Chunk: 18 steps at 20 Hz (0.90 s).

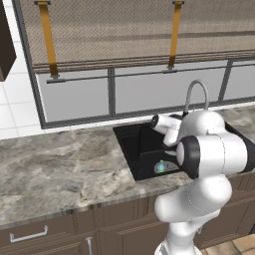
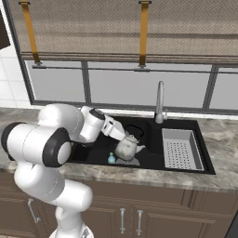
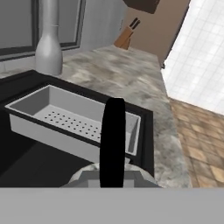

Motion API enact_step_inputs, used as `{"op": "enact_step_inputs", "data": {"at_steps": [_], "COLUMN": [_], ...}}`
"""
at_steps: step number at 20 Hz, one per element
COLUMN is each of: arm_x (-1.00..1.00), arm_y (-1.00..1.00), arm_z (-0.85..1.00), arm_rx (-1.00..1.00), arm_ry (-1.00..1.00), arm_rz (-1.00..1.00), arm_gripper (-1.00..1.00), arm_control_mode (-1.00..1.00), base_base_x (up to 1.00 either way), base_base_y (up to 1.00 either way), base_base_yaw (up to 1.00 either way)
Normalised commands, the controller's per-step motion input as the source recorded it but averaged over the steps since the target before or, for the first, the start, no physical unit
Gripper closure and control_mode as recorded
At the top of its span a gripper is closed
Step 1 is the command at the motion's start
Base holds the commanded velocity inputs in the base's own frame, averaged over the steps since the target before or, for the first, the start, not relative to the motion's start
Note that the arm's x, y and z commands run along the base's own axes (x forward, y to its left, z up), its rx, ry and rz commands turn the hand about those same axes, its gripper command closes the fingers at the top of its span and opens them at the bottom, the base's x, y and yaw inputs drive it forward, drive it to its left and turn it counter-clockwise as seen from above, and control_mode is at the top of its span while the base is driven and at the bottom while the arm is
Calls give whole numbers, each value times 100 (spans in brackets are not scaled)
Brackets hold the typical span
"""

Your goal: Open the cabinet, pick the kettle from the cabinet, and place it in the sink.

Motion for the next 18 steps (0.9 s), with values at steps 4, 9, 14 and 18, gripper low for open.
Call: {"op": "enact_step_inputs", "data": {"at_steps": [4,9,14,18], "arm_x": [1,2,4,7], "arm_y": [-12,-6,0,1], "arm_z": [-15,-15,-15,-9], "arm_rx": [0,0,0,0], "arm_ry": [-10,-10,-4,0], "arm_rz": [1,0,0,0], "arm_gripper": [100,100,100,100], "arm_control_mode": [-100,-100,-100,-100], "base_base_x": [0,0,0,0], "base_base_y": [0,0,0,0], "base_base_yaw": [0,0,0,0]}}
